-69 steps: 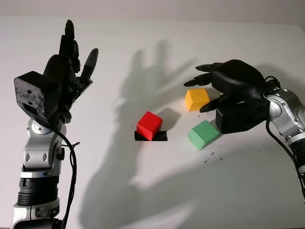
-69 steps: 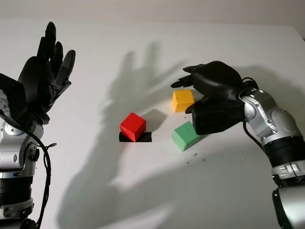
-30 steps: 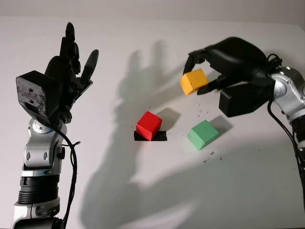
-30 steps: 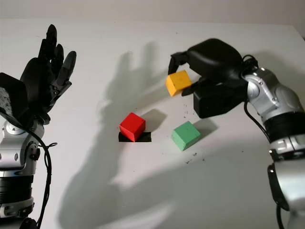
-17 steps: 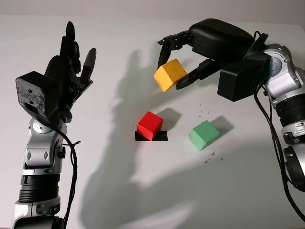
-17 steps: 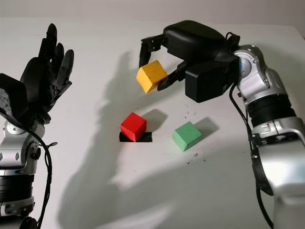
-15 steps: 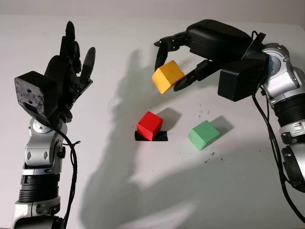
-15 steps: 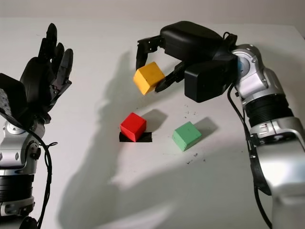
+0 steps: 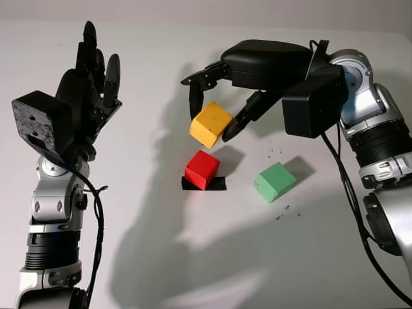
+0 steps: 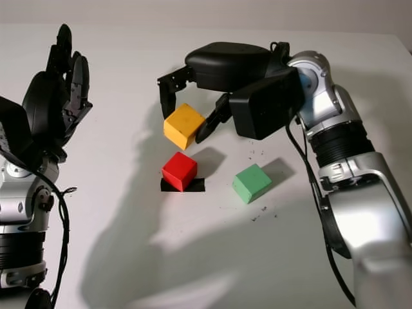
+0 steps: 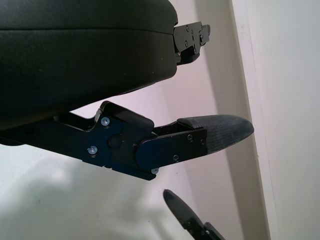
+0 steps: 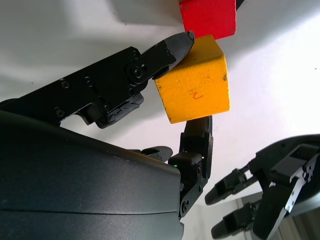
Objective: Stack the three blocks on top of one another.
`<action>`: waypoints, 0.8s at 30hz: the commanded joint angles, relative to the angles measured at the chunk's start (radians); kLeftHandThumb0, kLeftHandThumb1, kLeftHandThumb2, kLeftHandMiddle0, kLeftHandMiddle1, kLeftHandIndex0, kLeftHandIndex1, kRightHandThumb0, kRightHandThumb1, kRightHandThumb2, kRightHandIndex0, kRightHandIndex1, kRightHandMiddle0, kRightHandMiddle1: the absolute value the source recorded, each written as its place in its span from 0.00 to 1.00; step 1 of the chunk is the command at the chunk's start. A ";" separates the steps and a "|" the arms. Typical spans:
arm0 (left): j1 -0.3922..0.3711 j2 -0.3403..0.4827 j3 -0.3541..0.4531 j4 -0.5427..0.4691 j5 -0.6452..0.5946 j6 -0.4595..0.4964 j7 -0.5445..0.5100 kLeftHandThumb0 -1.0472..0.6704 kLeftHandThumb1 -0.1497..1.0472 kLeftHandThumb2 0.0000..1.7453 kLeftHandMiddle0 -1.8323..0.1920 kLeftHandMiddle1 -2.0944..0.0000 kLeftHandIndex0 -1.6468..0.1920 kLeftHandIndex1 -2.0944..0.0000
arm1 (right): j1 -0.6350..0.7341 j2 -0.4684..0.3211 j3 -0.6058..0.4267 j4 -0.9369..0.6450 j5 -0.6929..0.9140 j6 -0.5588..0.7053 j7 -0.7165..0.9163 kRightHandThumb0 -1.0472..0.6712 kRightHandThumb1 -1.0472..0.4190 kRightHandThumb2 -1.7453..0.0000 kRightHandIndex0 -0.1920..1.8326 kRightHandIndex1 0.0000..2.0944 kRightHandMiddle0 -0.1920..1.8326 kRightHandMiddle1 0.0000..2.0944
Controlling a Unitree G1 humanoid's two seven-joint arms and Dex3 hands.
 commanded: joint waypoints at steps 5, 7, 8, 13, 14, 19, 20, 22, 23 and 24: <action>0.001 0.001 0.006 -0.019 -0.010 -0.007 -0.003 0.14 1.00 0.35 1.00 1.00 1.00 1.00 | -0.027 0.011 0.009 -0.035 0.008 0.012 0.045 0.32 0.09 0.97 0.28 0.01 0.34 0.65; 0.002 0.000 0.004 -0.023 -0.006 -0.002 0.002 0.14 1.00 0.35 1.00 1.00 1.00 1.00 | -0.023 0.017 0.009 -0.024 0.012 0.006 0.051 0.32 0.09 0.97 0.28 0.01 0.33 0.66; 0.004 -0.002 0.003 -0.028 -0.004 0.003 0.006 0.14 1.00 0.35 1.00 1.00 1.00 1.00 | -0.022 0.020 0.009 -0.019 0.012 0.006 0.055 0.32 0.09 0.97 0.28 0.01 0.33 0.66; 0.005 -0.006 0.002 -0.028 -0.003 0.003 0.011 0.14 1.00 0.35 1.00 1.00 1.00 1.00 | -0.020 0.035 0.012 -0.008 0.017 0.010 0.079 0.33 0.08 0.97 0.27 0.01 0.33 0.68; 0.005 -0.006 0.001 -0.028 -0.003 0.004 0.013 0.14 1.00 0.35 1.00 1.00 1.00 1.00 | -0.019 0.037 0.013 -0.009 0.013 0.012 0.081 0.33 0.08 0.97 0.27 0.01 0.33 0.68; 0.008 -0.002 0.001 -0.024 -0.008 -0.005 0.001 0.15 1.00 0.35 1.00 1.00 1.00 1.00 | -0.007 0.049 0.013 -0.010 0.015 0.018 0.085 0.32 0.08 0.97 0.28 0.01 0.33 0.68; 0.009 0.000 0.001 -0.026 -0.007 -0.005 -0.002 0.15 1.00 0.35 1.00 1.00 1.00 1.00 | -0.005 0.051 0.012 -0.010 0.016 0.021 0.087 0.32 0.08 0.97 0.27 0.01 0.33 0.68; 0.012 -0.003 0.000 -0.035 0.000 0.003 0.008 0.15 1.00 0.35 1.00 1.00 1.00 1.00 | 0.001 0.054 0.012 -0.010 0.017 0.026 0.087 0.32 0.08 0.97 0.27 0.01 0.32 0.69; 0.014 -0.002 -0.001 -0.040 0.004 0.007 0.010 0.15 1.00 0.35 1.00 1.00 1.00 1.00 | 0.003 0.056 0.013 -0.008 0.012 0.023 0.081 0.32 0.08 0.97 0.27 0.01 0.32 0.69; 0.015 -0.001 -0.001 -0.044 0.005 0.008 0.010 0.15 1.00 0.35 1.00 1.00 1.00 1.00 | 0.006 0.058 0.012 -0.003 0.012 0.020 0.077 0.32 0.08 0.97 0.27 0.01 0.32 0.70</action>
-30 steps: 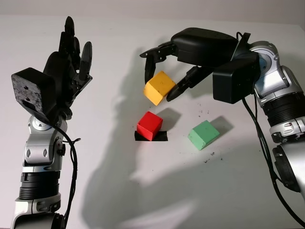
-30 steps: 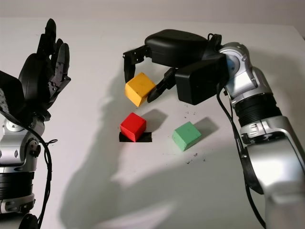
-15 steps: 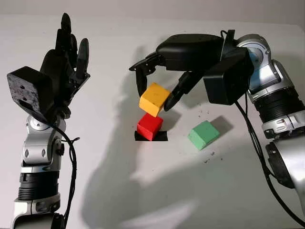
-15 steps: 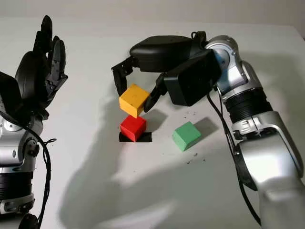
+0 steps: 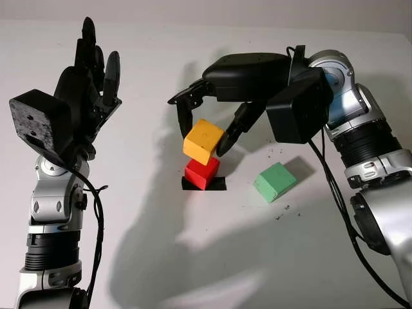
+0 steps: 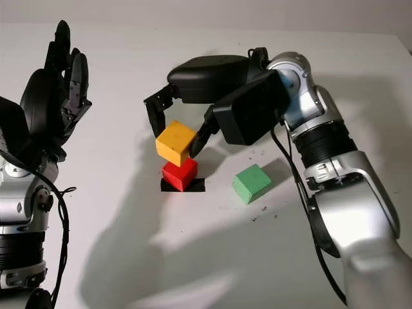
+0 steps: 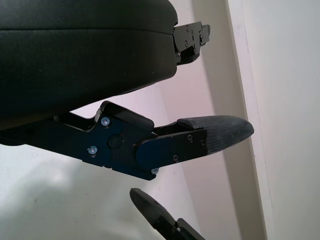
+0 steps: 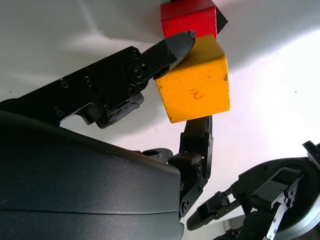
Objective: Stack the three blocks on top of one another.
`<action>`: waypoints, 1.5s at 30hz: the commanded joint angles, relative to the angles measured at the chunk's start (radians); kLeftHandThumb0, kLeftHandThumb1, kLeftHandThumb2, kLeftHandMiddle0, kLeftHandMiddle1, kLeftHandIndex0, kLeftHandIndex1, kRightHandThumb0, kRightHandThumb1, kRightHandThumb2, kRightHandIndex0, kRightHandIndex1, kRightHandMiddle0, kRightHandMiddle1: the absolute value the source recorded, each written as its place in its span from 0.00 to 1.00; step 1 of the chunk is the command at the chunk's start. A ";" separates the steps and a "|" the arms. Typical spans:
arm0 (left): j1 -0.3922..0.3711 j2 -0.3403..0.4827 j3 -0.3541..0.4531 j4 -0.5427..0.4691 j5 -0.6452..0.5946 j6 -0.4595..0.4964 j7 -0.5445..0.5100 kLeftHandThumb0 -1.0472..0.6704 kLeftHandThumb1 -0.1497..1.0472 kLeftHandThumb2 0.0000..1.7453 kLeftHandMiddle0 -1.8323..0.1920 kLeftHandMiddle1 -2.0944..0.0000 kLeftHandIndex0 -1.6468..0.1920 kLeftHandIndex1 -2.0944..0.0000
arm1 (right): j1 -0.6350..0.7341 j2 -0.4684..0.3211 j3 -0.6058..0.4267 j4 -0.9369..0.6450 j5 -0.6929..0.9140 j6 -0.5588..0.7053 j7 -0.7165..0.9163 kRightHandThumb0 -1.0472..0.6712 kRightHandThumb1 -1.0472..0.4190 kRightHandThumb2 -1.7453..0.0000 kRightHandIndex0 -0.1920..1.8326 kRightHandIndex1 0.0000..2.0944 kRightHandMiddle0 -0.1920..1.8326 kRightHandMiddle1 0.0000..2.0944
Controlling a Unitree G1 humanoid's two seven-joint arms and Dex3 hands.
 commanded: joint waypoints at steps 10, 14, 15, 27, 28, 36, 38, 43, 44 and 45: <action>0.014 0.002 0.001 -0.029 0.004 0.004 0.005 0.15 1.00 0.35 1.00 1.00 1.00 1.00 | 0.011 0.006 0.003 0.042 0.002 -0.028 -0.016 0.31 0.07 0.97 0.27 0.01 0.29 0.73; 0.015 0.004 0.001 -0.034 0.007 0.005 0.007 0.15 1.00 0.35 1.00 1.00 1.00 1.00 | 0.015 0.003 0.003 0.041 -0.001 -0.023 -0.013 0.32 0.07 0.97 0.27 0.01 0.29 0.72; 0.014 0.002 0.001 -0.036 0.008 0.008 0.011 0.15 1.00 0.35 1.00 1.00 1.00 1.00 | 0.016 0.002 0.004 0.040 -0.003 -0.022 -0.013 0.31 0.07 0.97 0.27 0.01 0.29 0.72; 0.018 0.006 0.007 -0.038 -0.001 0.008 0.005 0.16 1.00 0.35 1.00 1.00 1.00 1.00 | 0.029 0.005 0.012 0.065 -0.008 -0.029 -0.014 0.31 0.07 0.97 0.26 0.01 0.30 0.70; 0.018 0.005 0.007 -0.040 -0.001 0.009 0.006 0.16 1.00 0.35 1.00 1.00 1.00 1.00 | 0.029 0.007 0.012 0.069 -0.006 -0.029 -0.013 0.31 0.07 0.97 0.26 0.01 0.30 0.71; 0.018 -0.001 0.006 -0.054 0.002 0.025 0.019 0.16 1.00 0.34 1.00 1.00 1.00 1.00 | 0.033 0.009 0.018 0.087 -0.005 -0.056 -0.016 0.31 0.07 0.97 0.26 0.01 0.30 0.72; 0.019 0.001 0.004 -0.053 0.003 0.020 0.017 0.16 1.00 0.34 1.00 1.00 1.00 1.00 | 0.034 0.007 0.020 0.090 -0.008 -0.060 -0.016 0.30 0.07 0.97 0.26 0.01 0.29 0.72; 0.020 0.002 0.003 -0.052 0.002 0.022 0.013 0.16 1.00 0.34 1.00 1.00 1.00 1.00 | 0.041 0.008 0.018 0.086 -0.003 -0.052 -0.011 0.31 0.07 0.97 0.26 0.01 0.29 0.72; 0.020 0.001 0.002 -0.051 0.003 0.019 0.015 0.16 1.00 0.34 1.00 1.00 1.00 1.00 | 0.043 0.009 0.017 0.086 0.001 -0.048 -0.008 0.31 0.07 0.97 0.26 0.01 0.29 0.72; 0.020 0.002 0.001 -0.049 0.005 0.015 0.013 0.16 1.00 0.34 1.00 1.00 1.00 1.00 | 0.045 0.009 0.017 0.086 0.002 -0.044 -0.008 0.31 0.07 0.97 0.26 0.01 0.29 0.73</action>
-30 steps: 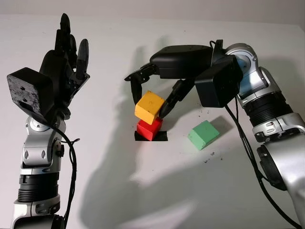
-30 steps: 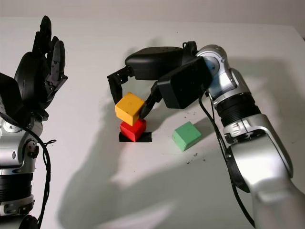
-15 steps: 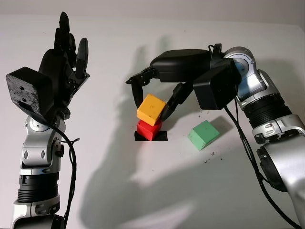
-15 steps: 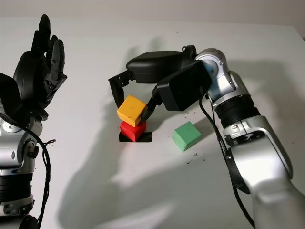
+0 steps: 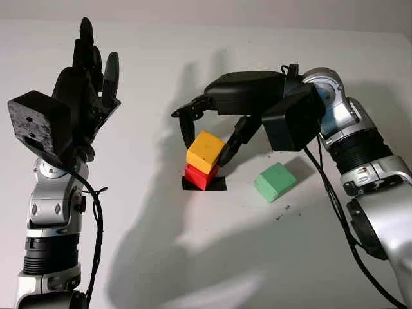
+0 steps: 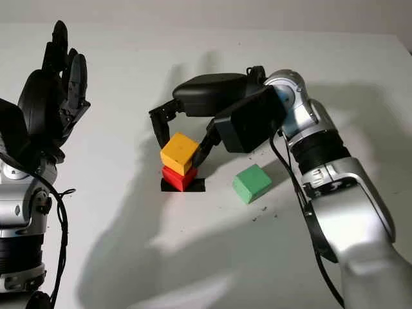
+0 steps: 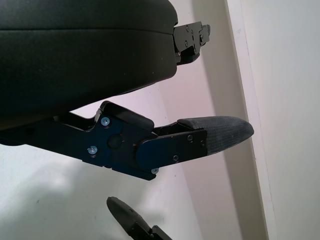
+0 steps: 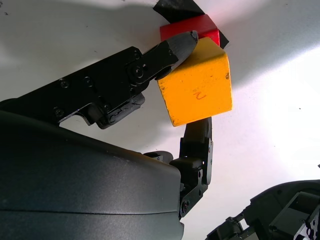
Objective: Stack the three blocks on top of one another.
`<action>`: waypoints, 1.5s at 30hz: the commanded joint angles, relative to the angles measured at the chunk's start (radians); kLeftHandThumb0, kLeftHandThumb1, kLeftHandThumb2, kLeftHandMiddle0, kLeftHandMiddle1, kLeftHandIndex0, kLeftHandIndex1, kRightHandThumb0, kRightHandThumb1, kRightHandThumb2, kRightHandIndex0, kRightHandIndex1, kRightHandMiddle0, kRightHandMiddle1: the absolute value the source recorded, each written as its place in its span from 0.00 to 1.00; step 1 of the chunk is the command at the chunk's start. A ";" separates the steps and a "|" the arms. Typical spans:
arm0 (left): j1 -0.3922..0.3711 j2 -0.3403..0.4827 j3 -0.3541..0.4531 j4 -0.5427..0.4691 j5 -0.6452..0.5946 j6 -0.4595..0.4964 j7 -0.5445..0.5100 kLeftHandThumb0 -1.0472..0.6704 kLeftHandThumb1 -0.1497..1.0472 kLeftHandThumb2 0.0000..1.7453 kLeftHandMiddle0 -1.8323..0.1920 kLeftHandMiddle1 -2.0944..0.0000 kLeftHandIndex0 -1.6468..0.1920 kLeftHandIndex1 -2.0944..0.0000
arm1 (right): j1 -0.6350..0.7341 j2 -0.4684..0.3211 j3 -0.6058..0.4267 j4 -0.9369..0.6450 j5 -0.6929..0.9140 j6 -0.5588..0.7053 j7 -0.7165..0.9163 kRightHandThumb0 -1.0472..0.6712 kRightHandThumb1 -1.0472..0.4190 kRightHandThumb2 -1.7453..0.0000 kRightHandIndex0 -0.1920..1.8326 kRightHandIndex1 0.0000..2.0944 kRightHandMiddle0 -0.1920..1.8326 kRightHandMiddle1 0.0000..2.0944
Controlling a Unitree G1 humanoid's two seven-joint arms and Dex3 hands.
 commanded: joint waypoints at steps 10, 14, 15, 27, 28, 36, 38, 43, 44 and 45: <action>0.011 0.004 0.002 -0.010 0.000 -0.017 -0.009 0.15 1.00 0.33 1.00 1.00 1.00 1.00 | 0.030 0.000 0.002 -0.025 0.006 0.027 0.002 0.31 0.07 0.97 0.25 0.01 0.29 0.74; 0.016 0.005 0.000 -0.021 0.003 -0.012 -0.009 0.15 1.00 0.34 1.00 1.00 1.00 1.00 | 0.033 0.000 -0.001 -0.028 0.014 0.030 0.003 0.31 0.07 0.97 0.25 0.01 0.28 0.75; 0.017 0.005 0.000 -0.024 0.002 -0.008 -0.010 0.15 1.00 0.34 1.00 1.00 1.00 1.00 | 0.033 0.000 -0.002 -0.027 0.014 0.026 0.002 0.31 0.07 0.97 0.25 0.01 0.28 0.75; 0.023 0.002 0.001 -0.035 -0.007 -0.001 -0.013 0.17 1.00 0.35 1.00 1.00 1.00 1.00 | 0.042 0.001 -0.006 -0.043 0.017 0.056 -0.007 0.31 0.07 0.97 0.25 0.01 0.28 0.75; 0.021 0.002 0.001 -0.031 -0.007 -0.001 -0.013 0.17 1.00 0.35 1.00 1.00 1.00 1.00 | 0.043 0.001 -0.006 -0.046 0.014 0.064 -0.010 0.31 0.07 0.97 0.25 0.01 0.28 0.74; 0.013 -0.002 -0.002 -0.018 0.006 -0.009 -0.004 0.16 1.00 0.33 1.00 1.00 1.00 1.00 | 0.050 -0.004 -0.003 -0.078 0.011 0.119 -0.003 0.28 0.10 0.97 0.21 0.00 0.20 0.58; 0.011 -0.005 -0.002 -0.014 0.002 -0.010 -0.005 0.16 1.00 0.34 1.00 1.00 1.00 1.00 | 0.050 -0.007 -0.002 -0.084 0.009 0.122 -0.002 0.27 0.12 0.97 0.19 0.01 0.17 0.50; 0.010 0.002 -0.002 -0.001 -0.004 -0.019 -0.022 0.16 1.00 0.34 1.00 1.00 1.00 1.00 | 0.047 -0.013 -0.004 -0.094 0.011 0.143 0.014 0.24 0.13 0.97 0.13 0.00 0.11 0.38; 0.010 0.003 -0.001 0.001 -0.005 -0.020 -0.024 0.17 1.00 0.34 1.00 1.00 1.00 1.00 | 0.046 -0.015 -0.003 -0.096 0.010 0.146 0.017 0.23 0.14 0.97 0.12 0.00 0.11 0.35; 0.009 0.002 0.000 0.003 -0.006 -0.020 -0.024 0.17 1.00 0.34 1.00 1.00 1.00 1.00 | 0.044 -0.018 -0.003 -0.098 0.009 0.147 0.021 0.22 0.14 0.97 0.11 0.01 0.11 0.32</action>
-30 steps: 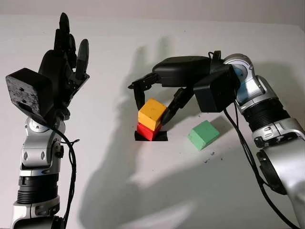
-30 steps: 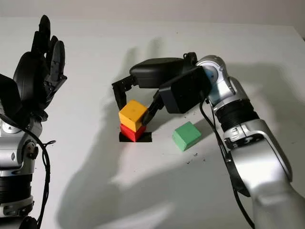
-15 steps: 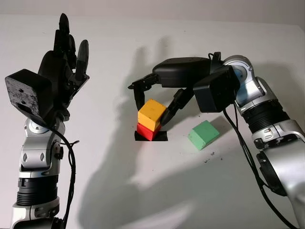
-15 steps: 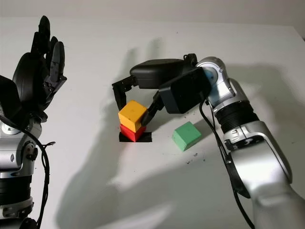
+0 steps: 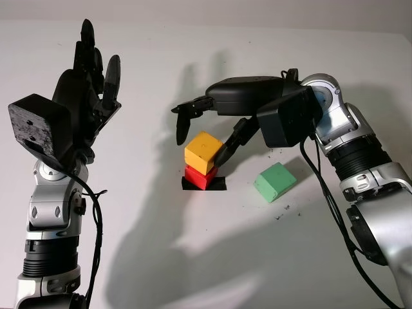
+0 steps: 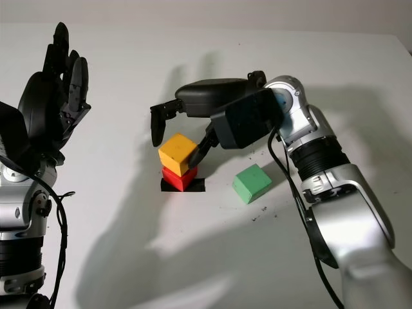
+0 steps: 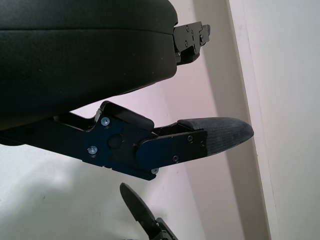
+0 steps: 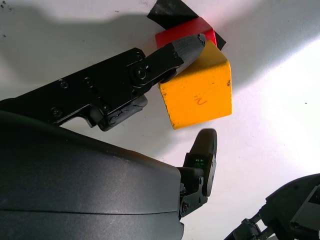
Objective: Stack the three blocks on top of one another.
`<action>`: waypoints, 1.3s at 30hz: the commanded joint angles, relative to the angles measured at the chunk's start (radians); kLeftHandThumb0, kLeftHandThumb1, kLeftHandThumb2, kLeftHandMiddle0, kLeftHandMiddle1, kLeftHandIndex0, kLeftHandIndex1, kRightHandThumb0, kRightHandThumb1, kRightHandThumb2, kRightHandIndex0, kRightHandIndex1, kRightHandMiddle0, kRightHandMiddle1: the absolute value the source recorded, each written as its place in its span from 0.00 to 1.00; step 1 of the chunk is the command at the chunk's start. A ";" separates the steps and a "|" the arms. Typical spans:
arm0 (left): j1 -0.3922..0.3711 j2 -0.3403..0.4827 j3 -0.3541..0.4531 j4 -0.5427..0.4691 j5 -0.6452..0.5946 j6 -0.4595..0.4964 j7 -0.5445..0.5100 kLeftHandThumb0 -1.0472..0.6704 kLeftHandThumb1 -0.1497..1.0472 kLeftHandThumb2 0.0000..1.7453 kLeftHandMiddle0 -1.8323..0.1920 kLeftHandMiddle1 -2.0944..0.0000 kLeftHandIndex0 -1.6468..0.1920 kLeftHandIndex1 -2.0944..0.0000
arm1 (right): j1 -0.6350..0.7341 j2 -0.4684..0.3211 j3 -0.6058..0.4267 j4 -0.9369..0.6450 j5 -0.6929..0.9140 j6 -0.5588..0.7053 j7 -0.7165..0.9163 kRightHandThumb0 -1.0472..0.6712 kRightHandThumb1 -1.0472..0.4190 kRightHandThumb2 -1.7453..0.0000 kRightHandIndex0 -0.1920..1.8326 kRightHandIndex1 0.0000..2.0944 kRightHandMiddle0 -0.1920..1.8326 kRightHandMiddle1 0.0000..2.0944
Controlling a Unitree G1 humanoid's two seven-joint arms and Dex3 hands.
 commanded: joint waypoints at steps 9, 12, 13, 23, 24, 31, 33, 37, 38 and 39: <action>-0.011 -0.004 0.000 0.005 -0.005 -0.014 0.002 0.16 1.00 0.34 1.00 1.00 1.00 1.00 | 0.000 -0.045 -0.011 -0.066 0.018 0.023 0.057 0.16 0.14 0.97 0.03 0.01 0.07 0.14; -0.009 -0.003 -0.003 0.003 -0.001 -0.018 0.002 0.16 1.00 0.33 1.00 1.00 1.00 1.00 | 0.001 -0.070 -0.019 -0.094 0.035 0.037 0.087 0.14 0.13 0.97 0.02 0.01 0.07 0.13; -0.008 -0.003 -0.004 0.003 0.000 -0.020 0.002 0.16 1.00 0.33 1.00 1.00 1.00 1.00 | 0.001 -0.082 -0.024 -0.106 0.041 0.039 0.095 0.14 0.13 0.97 0.01 0.01 0.07 0.12; -0.005 -0.004 -0.002 0.005 0.006 -0.020 0.016 0.15 1.00 0.33 1.00 1.00 1.00 1.00 | 0.069 -0.248 -0.189 -0.238 0.157 0.063 0.067 0.12 0.08 0.96 0.02 0.02 0.11 0.12; -0.005 -0.004 -0.003 0.005 0.006 -0.021 0.016 0.15 1.00 0.33 1.00 1.00 1.00 1.00 | 0.088 -0.272 -0.209 -0.259 0.159 0.076 0.057 0.13 0.08 0.96 0.03 0.03 0.12 0.12; -0.008 0.001 0.006 0.020 -0.008 -0.030 0.005 0.16 1.00 0.34 1.00 1.00 1.00 1.00 | 0.261 -0.425 -0.341 -0.385 0.146 0.130 -0.021 0.17 0.07 0.96 0.06 0.04 0.16 0.12; -0.008 0.002 0.007 0.018 -0.010 -0.027 0.003 0.16 1.00 0.34 1.00 1.00 1.00 1.00 | 0.337 -0.459 -0.373 -0.434 0.143 0.148 -0.043 0.19 0.06 0.97 0.07 0.04 0.18 0.11; -0.009 0.005 0.008 0.023 -0.017 -0.030 -0.008 0.16 1.00 0.35 1.00 1.00 1.00 1.00 | 0.466 -0.500 -0.412 -0.489 0.150 0.155 -0.064 0.19 0.06 0.97 0.09 0.03 0.21 0.08; -0.008 0.006 0.008 0.022 -0.017 -0.029 -0.010 0.16 1.00 0.35 1.00 1.00 1.00 1.00 | 0.498 -0.507 -0.421 -0.513 0.151 0.164 -0.069 0.20 0.06 0.97 0.09 0.03 0.21 0.07; -0.008 0.006 0.009 0.020 -0.018 -0.026 -0.011 0.16 1.00 0.35 1.00 1.00 1.00 1.00 | 0.527 -0.511 -0.429 -0.533 0.151 0.169 -0.076 0.20 0.06 0.97 0.09 0.03 0.22 0.07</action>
